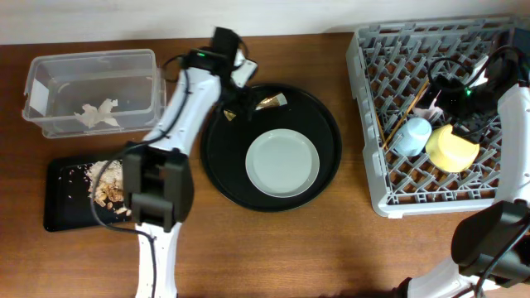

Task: Sort waste into correct bins and load items into the dishwasher rack
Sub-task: 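Move the left gripper to the gold wrapper on the tray and grasp it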

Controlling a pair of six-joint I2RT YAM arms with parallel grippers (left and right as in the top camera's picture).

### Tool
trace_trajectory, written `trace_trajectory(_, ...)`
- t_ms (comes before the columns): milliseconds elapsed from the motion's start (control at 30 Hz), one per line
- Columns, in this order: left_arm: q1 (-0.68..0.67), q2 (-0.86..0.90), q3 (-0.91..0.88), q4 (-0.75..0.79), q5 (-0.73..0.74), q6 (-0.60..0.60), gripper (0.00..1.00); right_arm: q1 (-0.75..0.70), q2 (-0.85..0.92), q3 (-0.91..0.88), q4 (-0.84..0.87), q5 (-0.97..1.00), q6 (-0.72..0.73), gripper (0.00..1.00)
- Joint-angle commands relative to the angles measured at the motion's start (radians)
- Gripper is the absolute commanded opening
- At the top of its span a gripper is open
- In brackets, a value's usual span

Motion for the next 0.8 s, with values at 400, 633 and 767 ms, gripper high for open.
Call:
trace_trajectory(400,-0.093,0.107,-0.001,0.101,-0.276,0.267,0.75,-0.001,-0.008,0.009,0.000,0.005,-0.003,0.98)
trace_trajectory(633,-0.087,0.123,-0.001,0.135,-0.245,0.267,0.61,-0.001,-0.008,0.009,0.000,0.005,-0.003,0.98)
trace_trajectory(767,-0.087,0.132,-0.002,0.128,-0.234,0.267,0.41,-0.001,-0.008,0.009,0.000,0.005,-0.003,0.98)
